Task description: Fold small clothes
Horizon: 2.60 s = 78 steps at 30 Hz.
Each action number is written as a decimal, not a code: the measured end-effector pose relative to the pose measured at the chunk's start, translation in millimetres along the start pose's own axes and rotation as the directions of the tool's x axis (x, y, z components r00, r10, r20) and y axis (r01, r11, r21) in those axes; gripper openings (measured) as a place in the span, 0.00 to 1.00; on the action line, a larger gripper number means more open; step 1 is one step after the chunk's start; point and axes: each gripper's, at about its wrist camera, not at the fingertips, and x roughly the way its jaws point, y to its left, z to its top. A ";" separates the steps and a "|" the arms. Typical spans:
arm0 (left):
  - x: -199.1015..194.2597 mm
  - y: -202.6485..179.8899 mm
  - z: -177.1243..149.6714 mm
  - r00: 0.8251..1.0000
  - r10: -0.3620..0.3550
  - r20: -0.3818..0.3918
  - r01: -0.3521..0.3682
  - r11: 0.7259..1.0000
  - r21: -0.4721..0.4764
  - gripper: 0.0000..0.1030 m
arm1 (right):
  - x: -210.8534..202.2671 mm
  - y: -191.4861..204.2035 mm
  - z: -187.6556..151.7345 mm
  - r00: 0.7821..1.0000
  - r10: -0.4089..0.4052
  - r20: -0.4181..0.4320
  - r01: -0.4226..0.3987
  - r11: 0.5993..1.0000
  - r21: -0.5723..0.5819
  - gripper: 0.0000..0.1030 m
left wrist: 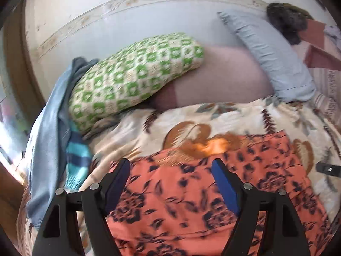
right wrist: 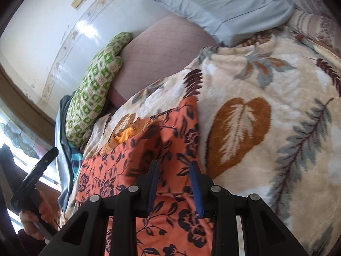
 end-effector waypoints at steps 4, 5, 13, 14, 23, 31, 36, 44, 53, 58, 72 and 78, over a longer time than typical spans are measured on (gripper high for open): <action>32.5 52.6 -45.8 0.990 0.056 -0.126 -0.076 0.985 -0.155 0.77 | 30.0 37.2 -7.7 0.991 0.100 -0.084 -0.107 0.991 -0.084 0.30; 39.0 61.6 -53.2 0.988 0.057 -0.147 -0.084 0.978 -0.190 0.77 | 37.5 43.9 -9.4 0.988 0.117 -0.102 -0.127 0.987 -0.096 0.30; 89.0 95.4 -82.5 0.938 0.077 -0.339 -0.168 0.954 -0.247 0.79 | 104.2 12.4 -4.4 0.975 -0.093 -0.204 0.087 0.996 -0.035 0.27; 89.1 100.6 -83.9 0.941 0.055 -0.333 -0.154 0.948 -0.278 0.79 | 103.9 1.7 -0.5 0.980 -0.038 -0.195 0.042 0.999 0.015 0.25; 92.2 108.4 -84.8 0.935 0.087 -0.343 -0.186 0.946 -0.266 0.79 | 102.0 -7.5 5.7 0.980 -0.056 -0.193 0.064 0.997 0.033 0.31; -27.2 116.7 -108.4 0.960 0.001 -0.279 -0.068 0.971 -0.230 0.79 | -17.8 10.0 -5.6 0.993 0.034 -0.115 -0.033 0.999 0.015 0.34; -118.6 136.4 -164.9 0.959 -0.012 -0.282 -0.038 0.985 -0.170 0.79 | -126.0 7.7 -59.7 0.997 0.017 -0.069 -0.023 0.997 -0.080 0.74; -172.6 168.1 -242.1 0.919 -0.095 -0.381 -0.054 0.930 -0.363 0.81 | -189.0 -30.6 -151.0 0.977 -0.043 -0.208 0.046 0.999 0.011 0.74; -168.0 152.9 -259.2 0.926 -0.119 -0.358 -0.044 0.908 -0.417 0.81 | -157.7 -72.5 -191.4 0.949 -0.100 -0.300 0.156 0.973 0.171 0.48; -154.9 149.7 -259.2 0.923 -0.176 -0.342 -0.003 0.885 -0.465 0.74 | -154.0 -71.4 -191.0 0.949 -0.106 -0.297 0.163 0.971 0.173 0.48; -132.2 130.6 -279.8 0.875 -0.282 -0.394 0.086 0.891 -0.445 0.25 | -142.0 -67.8 -195.3 0.934 -0.117 -0.336 0.179 0.971 0.161 0.50; -132.5 128.6 -279.0 0.868 -0.288 -0.405 0.091 0.894 -0.440 0.49 | -150.9 -72.1 -190.3 0.938 -0.138 -0.318 0.198 0.966 0.164 0.50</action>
